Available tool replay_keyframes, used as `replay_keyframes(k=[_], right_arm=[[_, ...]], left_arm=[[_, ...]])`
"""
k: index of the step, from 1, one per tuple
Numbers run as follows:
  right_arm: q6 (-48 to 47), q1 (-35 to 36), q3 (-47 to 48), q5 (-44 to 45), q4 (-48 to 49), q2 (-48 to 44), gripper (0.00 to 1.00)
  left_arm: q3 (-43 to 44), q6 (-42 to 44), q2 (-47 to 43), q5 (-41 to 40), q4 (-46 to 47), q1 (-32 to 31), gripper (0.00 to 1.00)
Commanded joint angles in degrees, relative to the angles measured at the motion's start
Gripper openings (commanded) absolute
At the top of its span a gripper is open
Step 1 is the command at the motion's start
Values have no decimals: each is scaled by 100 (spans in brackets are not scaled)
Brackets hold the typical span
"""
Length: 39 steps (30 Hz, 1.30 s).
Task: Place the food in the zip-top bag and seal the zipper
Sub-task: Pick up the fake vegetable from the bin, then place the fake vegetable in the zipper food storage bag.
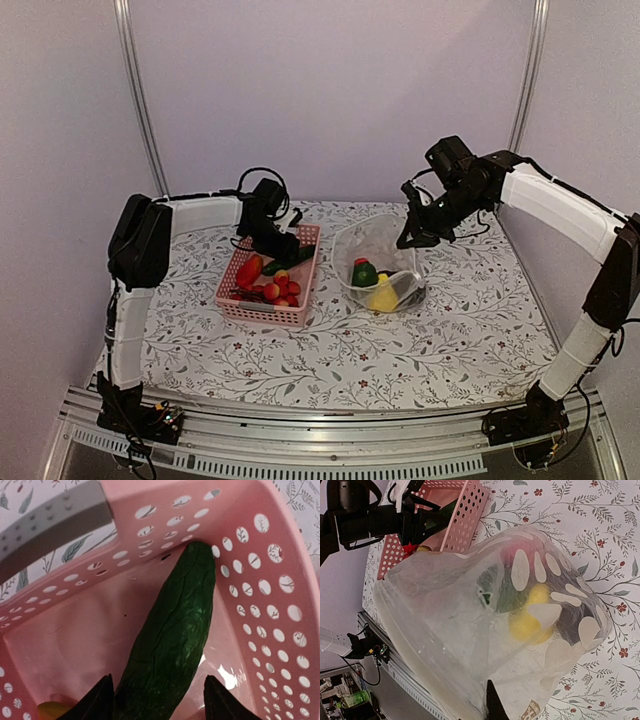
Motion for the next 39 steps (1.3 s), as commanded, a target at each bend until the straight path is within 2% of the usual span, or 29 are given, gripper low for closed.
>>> replay_keyframes(k=[1,5,10,14,23,28,32,39], right_arm=[[-25,-19,-76,138,-139,-221,0],[2,-24,-138,142,-94,-265,0],[-19,-24,-116,126,-44,-247,0],[-37,-19,-102,91,57,-236,0],[-98,-23,-178,37,209,-187,0],[-124,-23,-170,-14,308,-177,0],[-120,-24,-108,-109,357,-115,0],[-249,-24,29,-34,282,-36,0]], left_arm=[[161,149,157,155,191,34,57],[167,106,197,215,148,24,43],[208,-63,-16,126,-38,6,30],[89,-301,-505,73,-94,-27,28],[-551,-1401,-1915,353,-99,-120,27],[-1030,-1722,-2924,655,193,-485,27],[-1532,-1688,-3625,1112,875,-782,26],[-1669,-1861,-3993,1763,720,-1523,24]])
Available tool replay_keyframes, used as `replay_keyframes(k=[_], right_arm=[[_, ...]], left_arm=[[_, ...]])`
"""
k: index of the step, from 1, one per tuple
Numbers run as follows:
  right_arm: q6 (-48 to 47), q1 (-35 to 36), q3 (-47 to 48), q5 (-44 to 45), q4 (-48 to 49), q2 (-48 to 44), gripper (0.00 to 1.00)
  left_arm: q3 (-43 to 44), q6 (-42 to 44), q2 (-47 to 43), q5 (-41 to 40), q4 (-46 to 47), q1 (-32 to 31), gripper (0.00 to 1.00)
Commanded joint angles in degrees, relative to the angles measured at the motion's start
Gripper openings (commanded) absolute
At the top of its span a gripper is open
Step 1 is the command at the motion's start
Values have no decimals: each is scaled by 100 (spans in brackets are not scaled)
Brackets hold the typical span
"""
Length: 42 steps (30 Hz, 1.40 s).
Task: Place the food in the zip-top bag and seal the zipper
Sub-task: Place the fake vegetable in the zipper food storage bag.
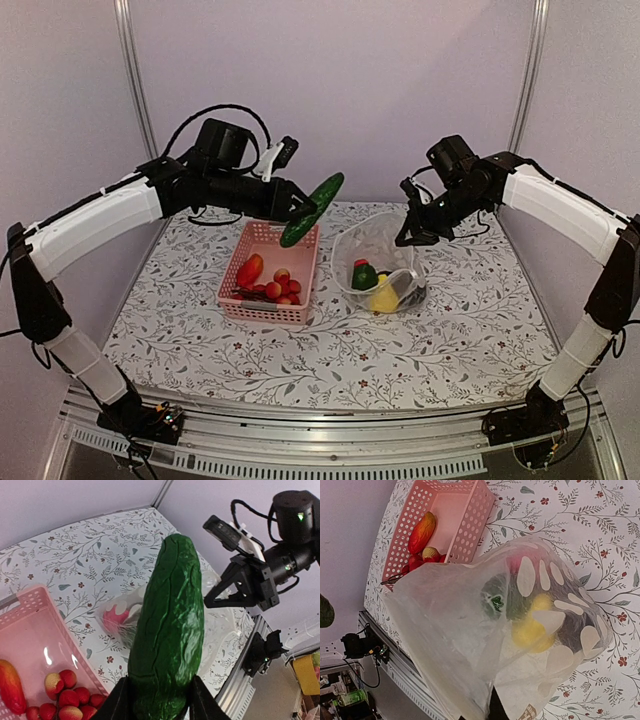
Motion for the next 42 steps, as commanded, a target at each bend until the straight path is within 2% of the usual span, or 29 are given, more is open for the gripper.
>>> replay_keyframes(k=[1,5,10,13,21,26,30,35,36,39,42], right_arm=[[-142,-24,135,10,51,51,0],[-169,-24,128,24,68,51,0],[-171,-15,109,-54,103,27,0],[-205,-7,100,13,86,-22,0],[-388,205,122,226,-50,-49,0],[-397,249,19,184,-104,-114,0],[-223,249,-79,-205,48,-193,0],[-55,257,-91,-363,183,-208,0],[-50,257,-81,-394,184,-184,0],[-8,252,-34,-426,169,-168,0],[-22,249,90,-349,91,-168,0]], left_arm=[[-200,-148,-135,661,7,-498,24],[117,-90,172,584,-748,-778,21],[30,-223,379,610,-919,-866,19],[260,-238,688,797,-1106,-871,19],[2163,-706,2310,1030,-2302,-835,19],[2872,-1386,2988,1388,-2292,-671,20],[3440,-1994,3591,1776,-2232,-419,20],[3458,-3065,3892,2408,-1374,-255,20],[3391,-3324,3885,2599,-1058,-225,22],[2887,-4211,3717,2966,-174,-182,40],[2267,-5009,3462,3379,965,-194,50]])
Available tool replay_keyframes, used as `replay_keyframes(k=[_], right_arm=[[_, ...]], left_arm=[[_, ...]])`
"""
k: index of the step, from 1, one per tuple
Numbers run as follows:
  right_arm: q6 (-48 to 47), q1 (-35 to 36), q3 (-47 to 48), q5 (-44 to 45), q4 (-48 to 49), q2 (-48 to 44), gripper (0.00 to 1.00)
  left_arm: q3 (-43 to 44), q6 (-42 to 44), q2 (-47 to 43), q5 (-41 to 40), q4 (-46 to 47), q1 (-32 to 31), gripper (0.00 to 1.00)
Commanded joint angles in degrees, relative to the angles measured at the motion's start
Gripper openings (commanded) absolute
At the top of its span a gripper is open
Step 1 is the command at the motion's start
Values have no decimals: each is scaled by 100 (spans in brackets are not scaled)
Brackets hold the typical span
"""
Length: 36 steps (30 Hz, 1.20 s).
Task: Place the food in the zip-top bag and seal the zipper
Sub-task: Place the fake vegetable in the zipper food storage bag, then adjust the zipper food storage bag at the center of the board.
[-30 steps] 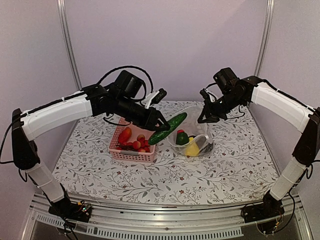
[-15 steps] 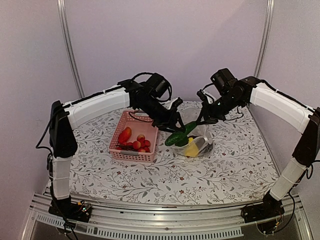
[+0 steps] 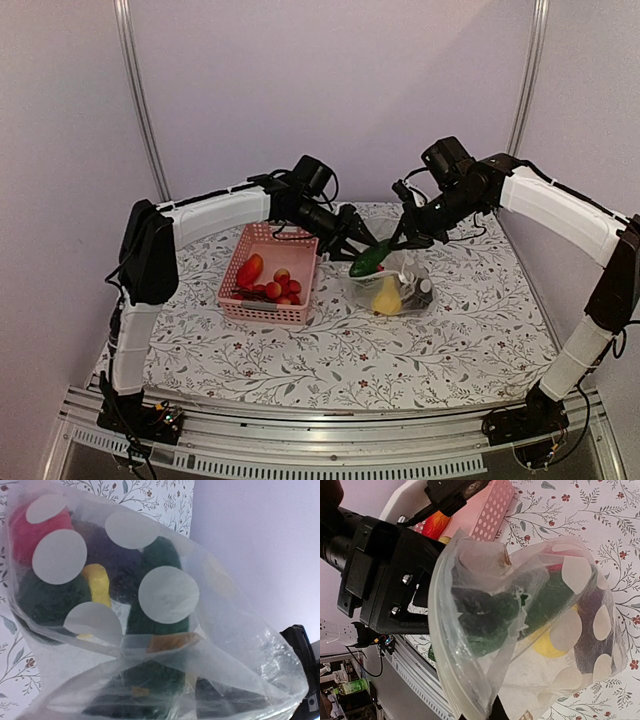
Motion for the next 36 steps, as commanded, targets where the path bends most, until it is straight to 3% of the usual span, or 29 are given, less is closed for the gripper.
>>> replay_keyframes(k=[1,4,6,13,18,22,25,30,36], right_arm=[[49,28,168,-90,-12,-160,0],[41,25,221,-22,-26,-151,0],[49,28,223,38,-25,-166,0],[74,-33,61,229,-35,-277,0],[76,-104,-49,254,5,-348,0],[80,-107,-71,252,33,-352,0],[114,-108,-123,213,95,-369,0],[155,-111,-164,119,148,-362,0],[113,-108,-111,75,103,-311,0]], left_arm=[[-698,-1491,-406,798,1786,7,51],[-799,-1448,-565,803,1648,19,62],[-909,-1279,-699,822,1589,20,64],[-782,-400,-1331,743,1103,29,63],[-292,750,-1582,472,-99,42,60],[-187,1673,-1842,-1073,-1341,55,55],[-518,1746,-2101,-2338,-1882,40,55],[-1236,1501,-2394,-2564,-1556,-5,62],[-1823,1459,-2214,-2384,-977,-32,60]])
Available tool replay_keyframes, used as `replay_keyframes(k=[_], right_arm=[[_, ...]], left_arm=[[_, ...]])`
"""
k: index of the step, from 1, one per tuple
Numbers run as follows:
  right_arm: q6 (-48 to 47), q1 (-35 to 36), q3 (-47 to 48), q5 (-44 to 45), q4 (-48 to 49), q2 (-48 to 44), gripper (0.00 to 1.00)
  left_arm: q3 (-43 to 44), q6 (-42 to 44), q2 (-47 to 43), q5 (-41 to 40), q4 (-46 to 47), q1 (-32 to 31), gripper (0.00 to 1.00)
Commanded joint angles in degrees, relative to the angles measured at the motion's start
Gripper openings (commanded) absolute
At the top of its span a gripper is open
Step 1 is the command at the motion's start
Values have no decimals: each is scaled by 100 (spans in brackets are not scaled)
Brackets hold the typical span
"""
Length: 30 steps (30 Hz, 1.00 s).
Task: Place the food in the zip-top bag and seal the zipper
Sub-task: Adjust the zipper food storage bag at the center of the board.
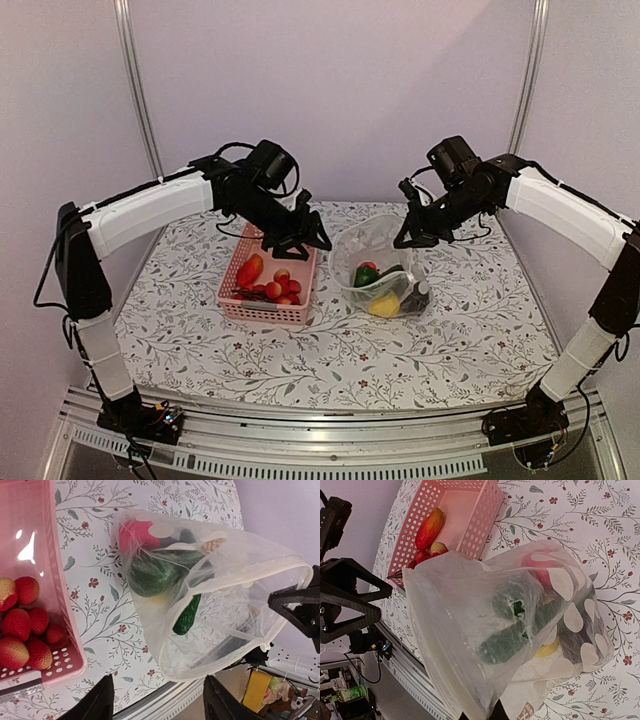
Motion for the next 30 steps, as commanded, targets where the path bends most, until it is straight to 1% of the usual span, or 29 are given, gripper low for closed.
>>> replay_keyframes(k=[1,5,8,10,11,12,13,15,17,18,19,21,22,24,27,29,30], right_arm=[[9,-17,10,-135,74,-133,0],[-34,-10,-23,-144,17,-102,0],[-79,-1,-112,-149,-6,-80,0],[-111,-1,-156,-96,-54,-70,0],[-131,6,-151,-47,-98,-56,1],[-155,20,-131,28,-154,-46,1],[-193,35,-79,99,-232,-40,3],[-264,88,108,277,-551,9,9],[-352,188,520,677,-933,135,12],[-395,252,708,943,-1123,179,12],[-417,288,865,1219,-1269,240,12],[-445,313,1018,1528,-1456,316,9],[-470,315,1064,1587,-1514,349,6],[-485,315,1100,1602,-1576,447,0],[-478,323,1141,1624,-1600,458,0],[-477,324,1141,1678,-1555,428,0],[-502,330,1107,1679,-1514,402,0]], left_arm=[[-246,69,159,-156,393,-34,57],[-125,91,410,-168,700,-24,47],[62,79,710,170,1091,-23,38],[311,85,983,250,1102,-25,33],[447,111,1125,297,1092,-17,28],[588,126,1258,342,1059,-11,21],[750,133,1377,350,992,-9,15],[1142,97,1486,259,835,-10,7],[1532,-25,1350,30,863,-31,2],[1556,-79,1184,-176,1040,-57,0],[1456,-160,1009,-439,1236,-85,0],[958,-489,656,-869,1772,-94,0],[740,-690,561,-896,1985,-57,0],[580,-953,569,-915,2164,-27,0],[717,-1304,699,-813,2172,-63,0],[977,-1246,815,-753,2279,-173,0],[1250,-1190,939,-733,2211,-203,0]])
